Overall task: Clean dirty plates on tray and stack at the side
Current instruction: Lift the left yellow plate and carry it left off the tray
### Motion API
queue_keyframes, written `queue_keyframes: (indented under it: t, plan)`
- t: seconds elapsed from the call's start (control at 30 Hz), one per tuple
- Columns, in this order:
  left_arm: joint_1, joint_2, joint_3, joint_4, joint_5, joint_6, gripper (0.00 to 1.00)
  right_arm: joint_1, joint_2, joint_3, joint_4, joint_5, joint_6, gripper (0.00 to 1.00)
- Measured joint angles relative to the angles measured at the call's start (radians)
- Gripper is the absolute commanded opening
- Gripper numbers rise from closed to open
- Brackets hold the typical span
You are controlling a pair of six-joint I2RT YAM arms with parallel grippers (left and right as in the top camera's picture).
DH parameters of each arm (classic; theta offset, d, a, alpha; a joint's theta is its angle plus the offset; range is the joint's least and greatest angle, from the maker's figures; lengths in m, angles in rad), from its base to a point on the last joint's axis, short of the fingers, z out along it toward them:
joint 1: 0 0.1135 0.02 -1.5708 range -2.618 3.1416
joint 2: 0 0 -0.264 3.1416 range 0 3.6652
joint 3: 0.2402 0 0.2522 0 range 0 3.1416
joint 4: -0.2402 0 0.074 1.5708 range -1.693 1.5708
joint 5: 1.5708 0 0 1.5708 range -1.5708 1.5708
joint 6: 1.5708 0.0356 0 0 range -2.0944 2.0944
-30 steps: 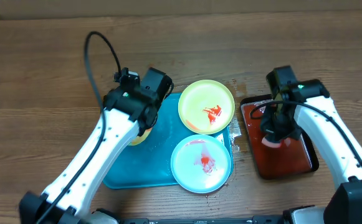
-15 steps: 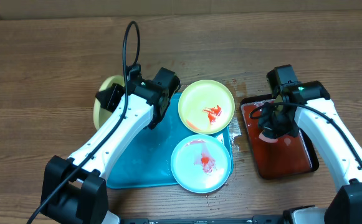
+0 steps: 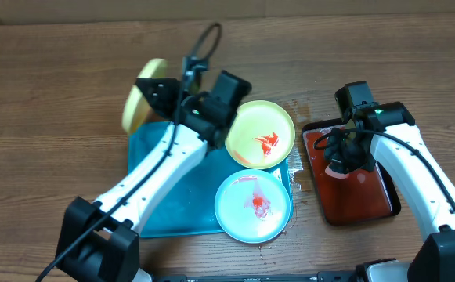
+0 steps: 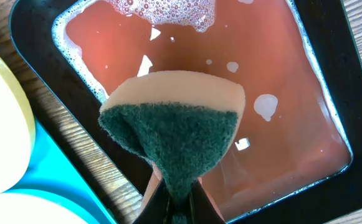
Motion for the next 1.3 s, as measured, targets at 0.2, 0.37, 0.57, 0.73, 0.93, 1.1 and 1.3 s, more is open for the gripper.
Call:
queue_keyframes:
  t: [0.2, 0.37, 0.57, 0.73, 0.93, 1.1, 1.3]
  plan:
    - [-0.067, 0.0, 0.0, 0.001, -0.001, 0.054, 0.04, 0.0, 0.0, 0.0, 0.0, 0.0, 0.0, 0.04]
    - [-0.084, 0.0, 0.0, 0.002, -0.001, 0.07, 0.04, 0.0, 0.0, 0.0, 0.0, 0.0, 0.0, 0.04]
    - [-0.084, 0.0, 0.0, 0.002, 0.0, 0.052, 0.04, 0.0, 0.0, 0.0, 0.004, -0.005, -0.002, 0.04]
    - [-0.092, 0.0, 0.0, -0.014, 0.043, -0.042, 0.05, 0.0, 0.0, 0.0, 0.008, -0.008, -0.002, 0.04]
    - [-0.083, 0.0, 0.001, -0.159, 0.266, -0.302, 0.04, 0.0, 0.0, 0.0, -0.005, -0.01, -0.003, 0.04]
    - [0.008, 0.0, 0.001, -0.258, 0.5, -0.565, 0.05, 0.0, 0.0, 0.0, -0.032, -0.01, -0.002, 0.04]
    - [0.167, 0.0, 0.001, -0.261, 0.733, -0.709, 0.05, 0.0, 0.0, 0.0, -0.04, -0.019, -0.002, 0.04]
